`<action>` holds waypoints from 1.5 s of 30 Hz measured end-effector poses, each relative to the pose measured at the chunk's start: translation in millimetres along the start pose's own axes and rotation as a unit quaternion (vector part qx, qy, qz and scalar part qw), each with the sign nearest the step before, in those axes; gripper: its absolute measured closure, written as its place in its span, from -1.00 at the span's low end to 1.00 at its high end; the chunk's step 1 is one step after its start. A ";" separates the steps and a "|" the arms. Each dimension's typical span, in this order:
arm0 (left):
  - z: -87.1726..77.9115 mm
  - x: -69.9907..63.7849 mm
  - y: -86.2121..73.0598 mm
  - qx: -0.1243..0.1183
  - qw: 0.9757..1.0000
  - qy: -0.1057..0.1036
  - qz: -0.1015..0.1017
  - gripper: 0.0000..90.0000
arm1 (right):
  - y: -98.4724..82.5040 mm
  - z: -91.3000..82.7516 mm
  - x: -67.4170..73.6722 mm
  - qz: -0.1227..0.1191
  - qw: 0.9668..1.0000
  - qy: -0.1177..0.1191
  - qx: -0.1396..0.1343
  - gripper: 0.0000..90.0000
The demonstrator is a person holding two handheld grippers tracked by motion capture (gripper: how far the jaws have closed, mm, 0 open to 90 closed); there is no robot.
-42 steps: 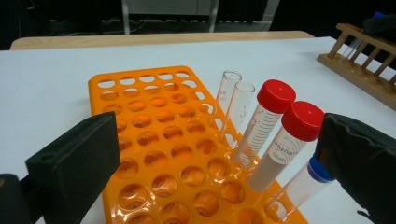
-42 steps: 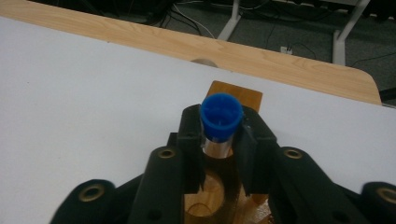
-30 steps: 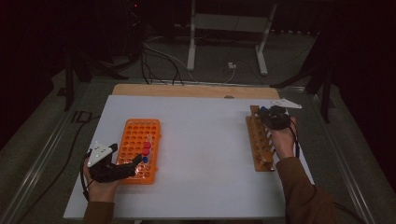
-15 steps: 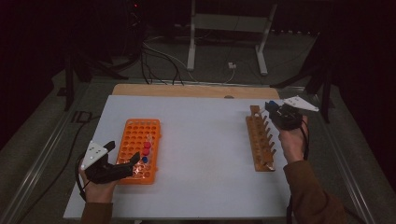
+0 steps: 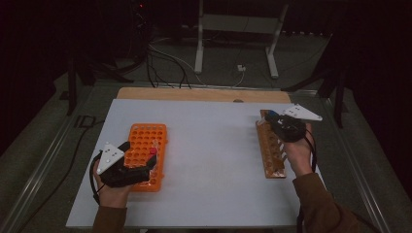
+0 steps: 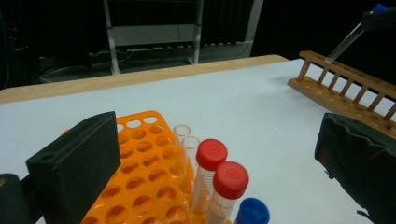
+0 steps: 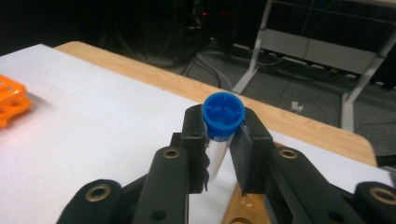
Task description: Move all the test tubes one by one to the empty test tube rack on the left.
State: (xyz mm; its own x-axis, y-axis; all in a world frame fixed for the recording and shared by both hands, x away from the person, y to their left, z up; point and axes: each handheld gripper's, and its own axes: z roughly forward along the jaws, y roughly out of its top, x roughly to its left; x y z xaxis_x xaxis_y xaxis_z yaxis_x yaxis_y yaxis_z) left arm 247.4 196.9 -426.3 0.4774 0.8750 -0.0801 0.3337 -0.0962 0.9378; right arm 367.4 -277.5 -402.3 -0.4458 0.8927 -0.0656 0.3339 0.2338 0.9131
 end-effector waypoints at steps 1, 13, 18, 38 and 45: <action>0.9 -1.2 0.6 0.001 1.000 0.001 0.003 -0.98 | -0.8 0.7 1.5 -0.001 1.000 0.002 0.001 0.71; 13.3 -19.2 8.8 0.003 1.000 -0.004 0.027 -0.98 | -6.6 5.1 15.4 -0.004 0.999 0.032 0.023 0.71; 19.3 -31.1 11.0 0.004 0.999 -0.014 0.033 -0.98 | -7.9 5.3 23.8 -0.006 0.998 0.054 0.031 0.70; 61.8 -98.3 2.8 0.030 0.992 -0.053 0.107 -0.97 | -13.0 4.1 74.1 -0.015 0.989 0.135 0.052 0.70; 82.0 -114.8 -2.4 0.044 0.991 -0.069 0.110 -0.90 | -11.7 3.9 95.2 -0.017 0.984 0.170 0.055 0.70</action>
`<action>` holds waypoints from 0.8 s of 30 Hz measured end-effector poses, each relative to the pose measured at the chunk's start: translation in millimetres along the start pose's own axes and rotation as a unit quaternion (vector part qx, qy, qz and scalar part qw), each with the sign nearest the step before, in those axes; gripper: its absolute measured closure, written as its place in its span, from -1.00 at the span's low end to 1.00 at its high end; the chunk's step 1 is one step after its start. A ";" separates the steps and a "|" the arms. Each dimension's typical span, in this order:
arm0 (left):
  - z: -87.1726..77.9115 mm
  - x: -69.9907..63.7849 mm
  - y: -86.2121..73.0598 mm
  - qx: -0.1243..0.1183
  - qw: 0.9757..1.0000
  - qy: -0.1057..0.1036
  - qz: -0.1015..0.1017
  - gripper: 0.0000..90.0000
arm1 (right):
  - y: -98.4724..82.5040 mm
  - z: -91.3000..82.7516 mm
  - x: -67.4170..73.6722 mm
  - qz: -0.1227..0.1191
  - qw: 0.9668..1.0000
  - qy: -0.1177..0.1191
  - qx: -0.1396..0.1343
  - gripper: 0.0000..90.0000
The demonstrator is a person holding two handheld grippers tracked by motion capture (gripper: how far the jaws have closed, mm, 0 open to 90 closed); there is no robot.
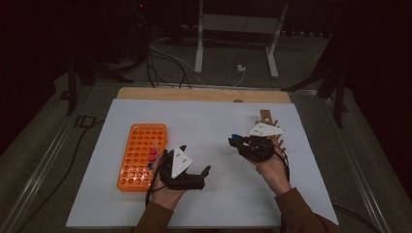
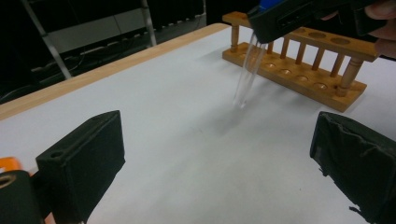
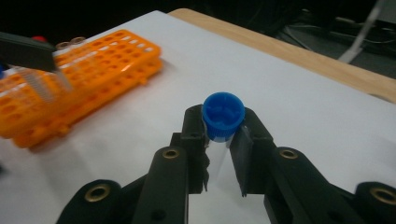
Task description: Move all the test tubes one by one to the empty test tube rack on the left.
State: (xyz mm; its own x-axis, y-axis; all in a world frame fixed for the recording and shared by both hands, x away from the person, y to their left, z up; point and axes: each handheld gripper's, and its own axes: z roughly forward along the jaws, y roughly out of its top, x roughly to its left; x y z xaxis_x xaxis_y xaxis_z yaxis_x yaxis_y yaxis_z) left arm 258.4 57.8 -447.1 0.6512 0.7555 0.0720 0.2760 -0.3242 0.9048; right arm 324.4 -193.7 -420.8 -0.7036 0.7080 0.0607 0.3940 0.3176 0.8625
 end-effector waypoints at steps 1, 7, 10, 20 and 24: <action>3.0 -1.3 0.6 0.002 1.000 -0.001 0.002 -0.90 | 0.3 0.6 3.2 0.001 1.000 0.005 0.000 0.70; 19.4 -8.3 3.3 0.008 1.000 -0.004 0.001 -0.75 | 1.8 3.8 18.9 -0.006 1.000 0.030 0.004 0.70; 25.8 -11.4 3.7 0.009 1.000 -0.008 0.001 -0.60 | 2.3 5.4 25.0 -0.005 0.999 0.044 0.004 0.70; 32.8 -12.8 4.2 0.006 1.000 -0.026 0.006 0.32 | 4.7 8.0 39.3 -0.009 0.997 0.073 0.004 0.70; 32.0 -12.2 4.1 0.008 0.999 -0.031 0.010 0.56 | 4.6 8.4 40.1 -0.007 0.997 0.076 0.005 0.70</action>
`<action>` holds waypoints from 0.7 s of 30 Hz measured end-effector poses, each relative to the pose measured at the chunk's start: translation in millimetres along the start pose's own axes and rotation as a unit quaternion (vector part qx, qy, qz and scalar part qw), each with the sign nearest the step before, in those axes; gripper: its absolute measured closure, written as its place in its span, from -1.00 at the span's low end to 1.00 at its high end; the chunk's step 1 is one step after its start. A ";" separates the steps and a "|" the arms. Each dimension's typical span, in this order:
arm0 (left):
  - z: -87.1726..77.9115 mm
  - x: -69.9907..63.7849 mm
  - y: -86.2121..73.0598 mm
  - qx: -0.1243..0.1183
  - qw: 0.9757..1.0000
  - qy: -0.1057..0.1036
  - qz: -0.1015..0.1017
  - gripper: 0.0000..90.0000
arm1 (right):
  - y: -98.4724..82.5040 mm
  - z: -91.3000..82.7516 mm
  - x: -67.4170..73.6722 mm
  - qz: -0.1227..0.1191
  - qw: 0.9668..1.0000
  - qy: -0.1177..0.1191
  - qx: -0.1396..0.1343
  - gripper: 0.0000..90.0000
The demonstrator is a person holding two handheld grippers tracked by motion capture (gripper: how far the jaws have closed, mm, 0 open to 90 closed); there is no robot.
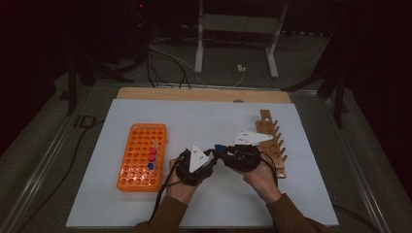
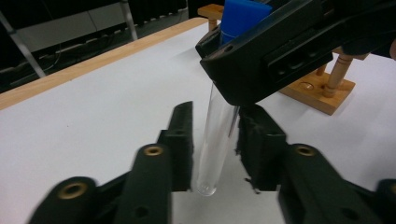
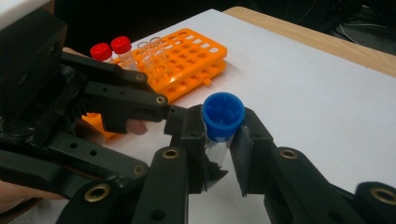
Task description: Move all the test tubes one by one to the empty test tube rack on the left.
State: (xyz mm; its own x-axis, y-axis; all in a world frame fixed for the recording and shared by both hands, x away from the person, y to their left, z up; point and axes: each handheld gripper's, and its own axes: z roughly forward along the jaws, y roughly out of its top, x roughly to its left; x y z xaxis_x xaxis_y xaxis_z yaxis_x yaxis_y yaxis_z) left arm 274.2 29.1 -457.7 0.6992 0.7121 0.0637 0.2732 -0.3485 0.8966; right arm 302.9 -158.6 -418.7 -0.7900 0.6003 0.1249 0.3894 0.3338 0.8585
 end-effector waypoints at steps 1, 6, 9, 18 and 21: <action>-0.2 0.0 -0.1 0.000 1.000 -0.001 0.000 0.60 | -0.1 0.1 0.0 -0.001 1.000 0.000 0.001 0.70; -0.3 -1.8 -0.4 0.001 1.000 -0.012 0.006 0.70 | 0.2 0.3 0.0 -0.002 1.000 0.002 0.002 0.70; 0.2 -1.9 -0.5 0.001 1.000 -0.014 0.006 0.71 | 0.0 0.7 -0.2 -0.002 1.000 0.002 0.002 0.70; -5.4 5.0 -1.9 0.002 1.000 -0.004 -0.004 0.71 | -0.6 -5.4 -6.7 0.004 1.000 0.005 -0.011 0.00; -10.9 8.0 -4.3 -0.002 1.000 -0.007 -0.012 0.71 | -1.9 -9.1 -10.3 0.007 1.000 -0.001 -0.014 -0.22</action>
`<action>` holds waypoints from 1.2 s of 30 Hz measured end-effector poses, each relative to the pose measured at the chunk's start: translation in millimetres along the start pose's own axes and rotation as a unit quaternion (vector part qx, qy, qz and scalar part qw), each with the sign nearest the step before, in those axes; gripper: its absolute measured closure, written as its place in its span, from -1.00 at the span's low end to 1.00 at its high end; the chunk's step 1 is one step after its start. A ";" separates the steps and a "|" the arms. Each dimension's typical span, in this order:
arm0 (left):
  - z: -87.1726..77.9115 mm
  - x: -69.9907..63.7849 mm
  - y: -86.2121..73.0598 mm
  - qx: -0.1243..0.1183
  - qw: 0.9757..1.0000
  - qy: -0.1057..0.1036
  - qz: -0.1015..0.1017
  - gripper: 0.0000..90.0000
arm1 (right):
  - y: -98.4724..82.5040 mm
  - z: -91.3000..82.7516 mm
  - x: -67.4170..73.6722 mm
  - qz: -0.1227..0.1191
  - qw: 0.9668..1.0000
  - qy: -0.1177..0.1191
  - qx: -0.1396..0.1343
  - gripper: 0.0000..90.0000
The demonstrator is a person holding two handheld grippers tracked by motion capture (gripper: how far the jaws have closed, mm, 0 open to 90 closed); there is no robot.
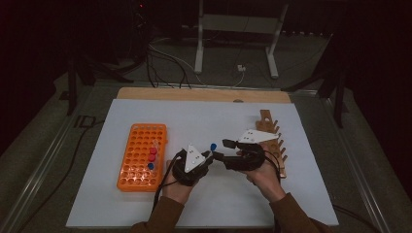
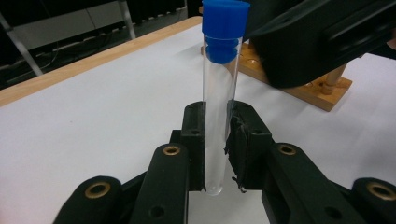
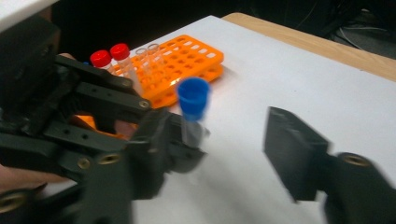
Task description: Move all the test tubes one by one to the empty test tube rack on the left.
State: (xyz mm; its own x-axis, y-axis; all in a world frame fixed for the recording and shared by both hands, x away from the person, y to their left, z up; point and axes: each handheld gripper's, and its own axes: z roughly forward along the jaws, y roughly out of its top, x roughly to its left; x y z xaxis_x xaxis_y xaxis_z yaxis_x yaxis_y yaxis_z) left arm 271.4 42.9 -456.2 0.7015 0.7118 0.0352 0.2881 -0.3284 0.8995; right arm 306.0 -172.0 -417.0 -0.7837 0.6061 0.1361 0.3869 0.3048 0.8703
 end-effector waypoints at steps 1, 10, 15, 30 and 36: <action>-2.2 0.8 -0.7 -0.002 1.000 -0.001 -0.001 0.71 | -0.7 -1.5 -1.2 0.001 1.000 -0.003 -0.001 -0.28; -26.6 11.5 -7.7 -0.006 1.000 -0.010 -0.003 0.71 | -10.9 -12.7 -13.7 0.005 0.999 -0.052 -0.006 -0.80; -41.2 16.7 -12.3 -0.011 1.000 -0.019 0.000 0.71 | -17.1 -18.7 -21.4 0.015 0.998 -0.067 -0.007 -0.95; -79.6 41.2 -30.4 -0.029 0.998 -0.056 -0.008 0.71 | -26.9 -36.0 -36.1 0.040 0.995 -0.089 -0.026 -0.99; -93.0 50.2 -39.0 -0.029 0.998 -0.047 -0.010 0.71 | -27.8 -38.3 -37.4 0.041 0.995 -0.090 -0.027 -0.99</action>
State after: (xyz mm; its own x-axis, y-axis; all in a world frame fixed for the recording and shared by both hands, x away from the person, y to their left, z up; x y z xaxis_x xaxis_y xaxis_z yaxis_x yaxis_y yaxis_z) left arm 234.8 149.2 -449.0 0.7555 0.6548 -0.0215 0.2661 -0.2768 0.9233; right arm 306.0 -231.4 -428.2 -0.6493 0.7503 0.1243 0.4146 0.2122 0.8849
